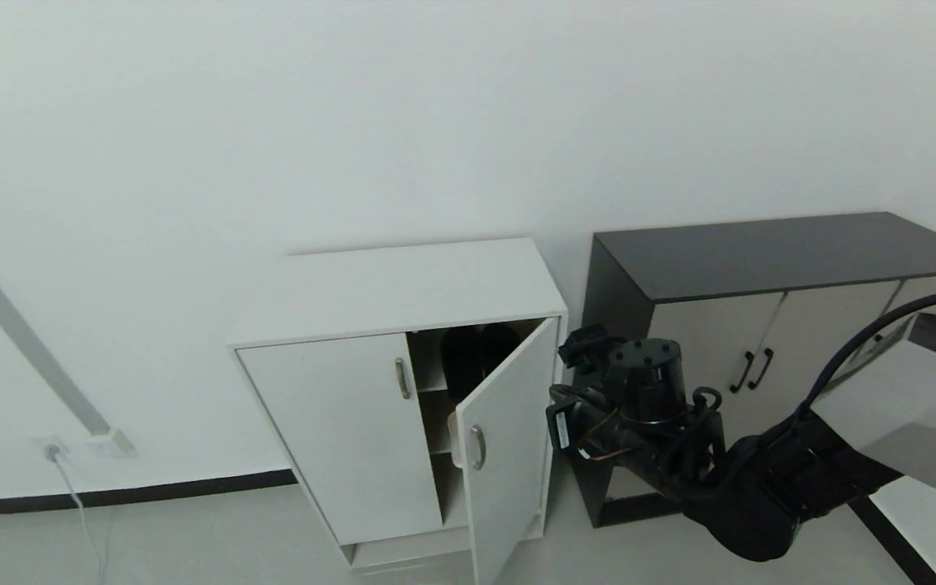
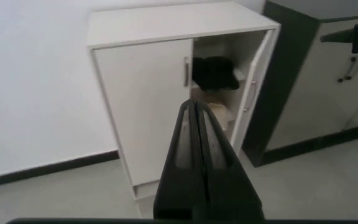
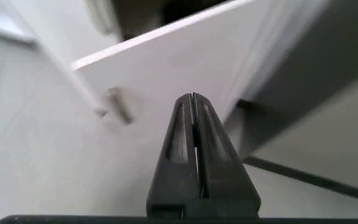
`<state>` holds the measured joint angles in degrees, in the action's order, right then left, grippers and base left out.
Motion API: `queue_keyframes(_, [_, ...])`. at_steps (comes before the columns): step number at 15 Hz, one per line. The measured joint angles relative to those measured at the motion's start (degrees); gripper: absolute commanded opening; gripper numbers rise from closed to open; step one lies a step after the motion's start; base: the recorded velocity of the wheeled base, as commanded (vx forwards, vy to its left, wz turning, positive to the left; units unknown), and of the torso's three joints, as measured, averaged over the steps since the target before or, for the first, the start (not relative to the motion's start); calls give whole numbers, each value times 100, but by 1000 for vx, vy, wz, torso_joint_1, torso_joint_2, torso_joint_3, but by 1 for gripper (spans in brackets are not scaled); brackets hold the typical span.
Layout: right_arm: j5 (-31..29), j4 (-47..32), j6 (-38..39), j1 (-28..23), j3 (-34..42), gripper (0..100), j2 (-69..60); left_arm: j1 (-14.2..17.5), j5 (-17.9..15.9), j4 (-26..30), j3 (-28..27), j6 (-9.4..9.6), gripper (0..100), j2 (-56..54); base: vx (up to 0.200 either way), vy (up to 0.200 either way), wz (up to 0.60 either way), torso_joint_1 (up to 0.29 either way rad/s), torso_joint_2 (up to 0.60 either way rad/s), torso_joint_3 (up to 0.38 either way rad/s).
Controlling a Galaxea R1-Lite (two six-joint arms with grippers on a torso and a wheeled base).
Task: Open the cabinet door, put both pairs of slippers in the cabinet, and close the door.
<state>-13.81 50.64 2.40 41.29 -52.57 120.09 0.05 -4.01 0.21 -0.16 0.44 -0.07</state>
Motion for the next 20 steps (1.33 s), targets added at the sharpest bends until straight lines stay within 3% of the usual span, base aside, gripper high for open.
queue_keyframes(5, [40, 257, -13, -2, 144, 0, 52, -5, 7, 1, 0, -9, 0, 0, 0, 0, 0, 0, 0, 0])
queue_keyframes(12, [322, 941, -22, -55, 918, 0, 30, 0, -1, -2, -2, 5, 0, 0, 0, 0, 0, 0, 0, 0])
queue_keyframes(17, [347, 2075, -22, 11, 2107, 0, -27, 2, 5, -5, -2, 7, 0, 0, 200, 0, 0, -3, -3, 3])
queue_keyframes(20, [345, 2241, -17, 104, 2492, 0, -18, 5, 2, -5, -2, -11, 0, 0, 67, 0, 0, 7, 1, -1])
